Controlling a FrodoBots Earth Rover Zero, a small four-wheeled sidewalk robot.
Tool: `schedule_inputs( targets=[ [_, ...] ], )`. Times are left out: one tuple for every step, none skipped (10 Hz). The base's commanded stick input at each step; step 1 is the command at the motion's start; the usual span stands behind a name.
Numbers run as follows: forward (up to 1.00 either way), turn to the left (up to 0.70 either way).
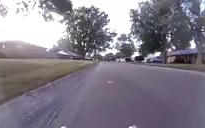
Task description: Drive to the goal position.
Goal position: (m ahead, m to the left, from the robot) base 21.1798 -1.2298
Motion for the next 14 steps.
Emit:
schedule_inputs(
  targets=[
    [1.0, 0.0],
    [1.0, 0.0],
    [1.0, 0.0],
    [1.0, 0.0],
    [1.0, 0.0],
    [1.0, 0.0],
    [1.0, 0.02],
    [1.0, 0.22],
    [1.0, 0.36],
    [1.0, 0.39],
    [1.0, 0.32],
    [1.0, 0.1],
    [1.0, 0.03],
    [1.0, 0.03]
  ],
)
